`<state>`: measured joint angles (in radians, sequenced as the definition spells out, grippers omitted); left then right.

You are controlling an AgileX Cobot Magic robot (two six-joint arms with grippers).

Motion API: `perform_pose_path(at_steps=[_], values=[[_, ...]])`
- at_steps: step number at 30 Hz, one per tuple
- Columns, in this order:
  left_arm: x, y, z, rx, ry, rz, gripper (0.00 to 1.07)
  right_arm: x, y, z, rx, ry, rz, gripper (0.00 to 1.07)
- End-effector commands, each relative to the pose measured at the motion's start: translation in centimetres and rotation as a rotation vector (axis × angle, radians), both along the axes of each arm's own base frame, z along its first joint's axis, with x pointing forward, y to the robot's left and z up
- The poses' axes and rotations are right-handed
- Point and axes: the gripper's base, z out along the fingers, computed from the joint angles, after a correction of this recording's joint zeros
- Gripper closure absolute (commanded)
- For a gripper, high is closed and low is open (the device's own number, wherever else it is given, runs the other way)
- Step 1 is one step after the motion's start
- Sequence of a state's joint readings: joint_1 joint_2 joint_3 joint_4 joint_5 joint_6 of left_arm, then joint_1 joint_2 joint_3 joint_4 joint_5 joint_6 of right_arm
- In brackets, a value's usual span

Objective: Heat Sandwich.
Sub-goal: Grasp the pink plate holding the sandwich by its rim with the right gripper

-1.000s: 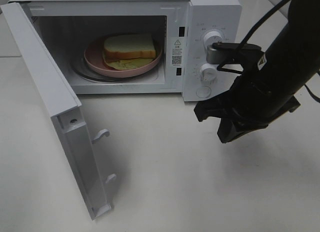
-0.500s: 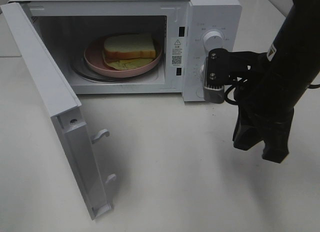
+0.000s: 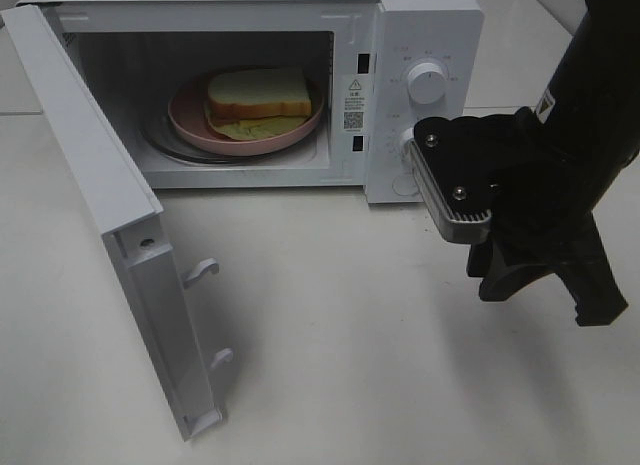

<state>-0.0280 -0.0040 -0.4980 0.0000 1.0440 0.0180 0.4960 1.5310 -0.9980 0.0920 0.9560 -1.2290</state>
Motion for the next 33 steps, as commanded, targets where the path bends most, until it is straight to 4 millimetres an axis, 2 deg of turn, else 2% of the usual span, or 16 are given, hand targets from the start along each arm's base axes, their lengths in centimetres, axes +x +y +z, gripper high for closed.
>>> perform_pose_path(at_steps=[1,2,3,4,7,8,23,29,33], values=[[-0.3,-0.1,0.0,-0.009,-0.039,0.002,0.05,0.3,-0.1,0.2,0.011,-0.028,-0.035,0.61],[-0.3,-0.1,0.0,-0.009,-0.039,0.002,0.05,0.4,-0.1,0.3,0.018,-0.036,-0.058,0.45],[-0.3,-0.1,0.0,-0.009,-0.039,0.002,0.05,0.4,0.0,0.3,0.021,-0.039,-0.073,0.38],[-0.3,-0.1,0.0,-0.009,-0.039,0.002,0.05,0.4,0.0,0.3,0.021,-0.039,-0.073,0.38],[-0.3,-0.1,0.0,-0.009,-0.039,0.002,0.05,0.4,-0.1,0.3,0.019,-0.028,-0.154,0.15],[-0.3,-0.1,0.0,-0.009,-0.039,0.002,0.05,0.4,-0.1,0.3,0.015,-0.029,-0.168,0.13],[-0.3,-0.1,0.0,-0.009,-0.039,0.002,0.05,1.5,-0.2,0.7,0.001,-0.148,-0.131,0.16],[-0.3,-0.1,0.0,-0.009,-0.039,0.002,0.05,2.4,1.2,2.4,0.027,-0.258,-0.039,0.17],[-0.3,-0.1,0.0,-0.009,-0.039,0.002,0.05,2.9,2.3,2.6,0.015,-0.307,0.017,0.17]])
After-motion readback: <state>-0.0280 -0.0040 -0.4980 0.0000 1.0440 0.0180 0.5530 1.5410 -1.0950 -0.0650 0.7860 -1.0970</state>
